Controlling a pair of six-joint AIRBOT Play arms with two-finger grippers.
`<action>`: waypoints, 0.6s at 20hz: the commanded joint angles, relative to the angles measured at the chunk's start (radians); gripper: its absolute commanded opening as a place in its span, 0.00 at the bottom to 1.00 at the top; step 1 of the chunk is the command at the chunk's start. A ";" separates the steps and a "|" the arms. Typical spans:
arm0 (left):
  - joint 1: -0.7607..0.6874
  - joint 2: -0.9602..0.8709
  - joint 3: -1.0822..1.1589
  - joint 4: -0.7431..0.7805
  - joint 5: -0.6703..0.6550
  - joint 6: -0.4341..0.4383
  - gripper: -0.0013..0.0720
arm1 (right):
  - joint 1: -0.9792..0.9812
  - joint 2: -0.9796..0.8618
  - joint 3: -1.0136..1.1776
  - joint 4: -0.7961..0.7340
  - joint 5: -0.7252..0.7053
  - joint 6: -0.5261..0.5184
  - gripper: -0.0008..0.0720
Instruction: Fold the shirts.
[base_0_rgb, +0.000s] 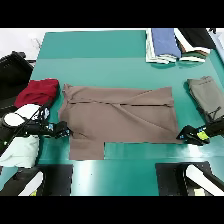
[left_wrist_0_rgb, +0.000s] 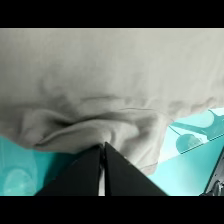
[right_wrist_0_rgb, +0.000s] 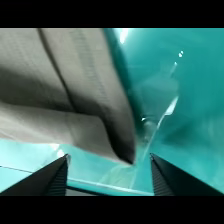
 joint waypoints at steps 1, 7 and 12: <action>0.000 0.001 0.002 0.002 0.003 0.001 0.05 | 0.074 -0.043 -0.026 0.028 -0.065 -0.019 0.69; 0.000 0.002 0.080 0.130 -0.093 -0.002 0.05 | 0.174 0.004 -0.024 0.016 -0.100 -0.021 0.03; 0.000 0.140 0.081 0.142 -0.153 -0.051 0.05 | 0.171 0.211 -0.024 -0.098 -0.007 -0.016 0.03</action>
